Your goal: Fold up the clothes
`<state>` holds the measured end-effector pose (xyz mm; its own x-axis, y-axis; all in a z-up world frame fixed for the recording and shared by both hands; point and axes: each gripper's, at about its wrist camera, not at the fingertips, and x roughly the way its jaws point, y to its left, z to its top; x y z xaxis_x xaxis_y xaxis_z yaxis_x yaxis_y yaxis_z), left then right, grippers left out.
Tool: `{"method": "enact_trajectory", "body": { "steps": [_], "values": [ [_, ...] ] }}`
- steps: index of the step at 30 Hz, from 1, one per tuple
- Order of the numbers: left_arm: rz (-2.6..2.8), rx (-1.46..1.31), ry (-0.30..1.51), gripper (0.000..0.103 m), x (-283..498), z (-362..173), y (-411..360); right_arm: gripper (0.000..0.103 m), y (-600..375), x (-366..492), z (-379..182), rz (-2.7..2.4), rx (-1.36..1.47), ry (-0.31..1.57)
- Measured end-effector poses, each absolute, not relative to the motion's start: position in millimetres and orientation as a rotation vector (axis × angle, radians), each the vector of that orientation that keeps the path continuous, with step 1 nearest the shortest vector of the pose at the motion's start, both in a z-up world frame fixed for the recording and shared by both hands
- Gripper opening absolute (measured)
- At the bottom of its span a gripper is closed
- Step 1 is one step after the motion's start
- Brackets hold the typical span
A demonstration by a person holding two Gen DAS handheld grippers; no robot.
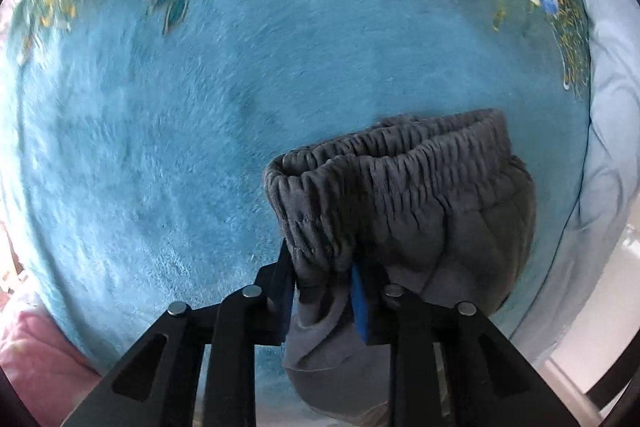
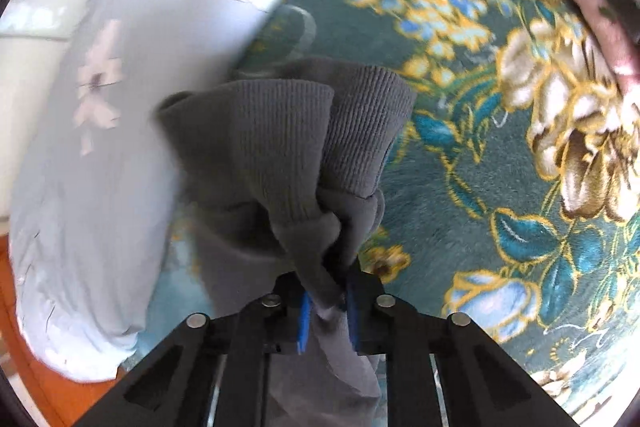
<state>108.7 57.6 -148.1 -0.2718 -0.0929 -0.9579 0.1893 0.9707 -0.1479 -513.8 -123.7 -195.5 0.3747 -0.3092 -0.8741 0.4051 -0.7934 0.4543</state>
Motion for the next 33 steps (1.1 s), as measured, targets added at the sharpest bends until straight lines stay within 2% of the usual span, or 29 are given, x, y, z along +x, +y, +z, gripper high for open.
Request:
{"method": "enact_trajectory", "body": {
  "steps": [5,8,11,14,16,23,28,33],
  "values": [
    [-0.48,0.034,1.789,0.019,130.6,-81.2,37.0,0.007,-79.5,-529.4,-128.0,-1.412,1.91,-0.092],
    [-0.642,0.136,1.724,0.019,141.1,-42.8,39.7,0.007,-25.2,-535.5,-89.9,-1.411,1.808,-0.113],
    [-0.636,0.216,1.736,0.02,152.1,-63.0,60.2,0.007,27.9,-538.5,-117.9,-1.425,1.897,-0.04],
    [-0.398,0.328,1.814,0.02,163.8,-118.5,75.8,0.007,68.8,-532.3,-193.9,-1.462,2.163,0.09],
    [-0.292,0.315,1.833,0.02,167.4,-131.8,85.2,0.007,83.8,-524.0,-222.4,-1.492,2.255,0.181],
    [-0.396,0.278,1.796,0.02,183.3,-97.7,66.1,0.007,75.1,-527.6,-200.0,-1.484,2.146,0.22],
    [-0.349,0.335,1.868,0.027,185.8,-95.4,74.1,0.007,70.9,-521.8,-199.2,-1.5,2.149,0.239],
    [-0.359,0.324,1.892,0.028,183.2,-74.4,95.4,0.007,69.8,-507.9,-171.8,-1.505,2.011,0.263]
  ]
}}
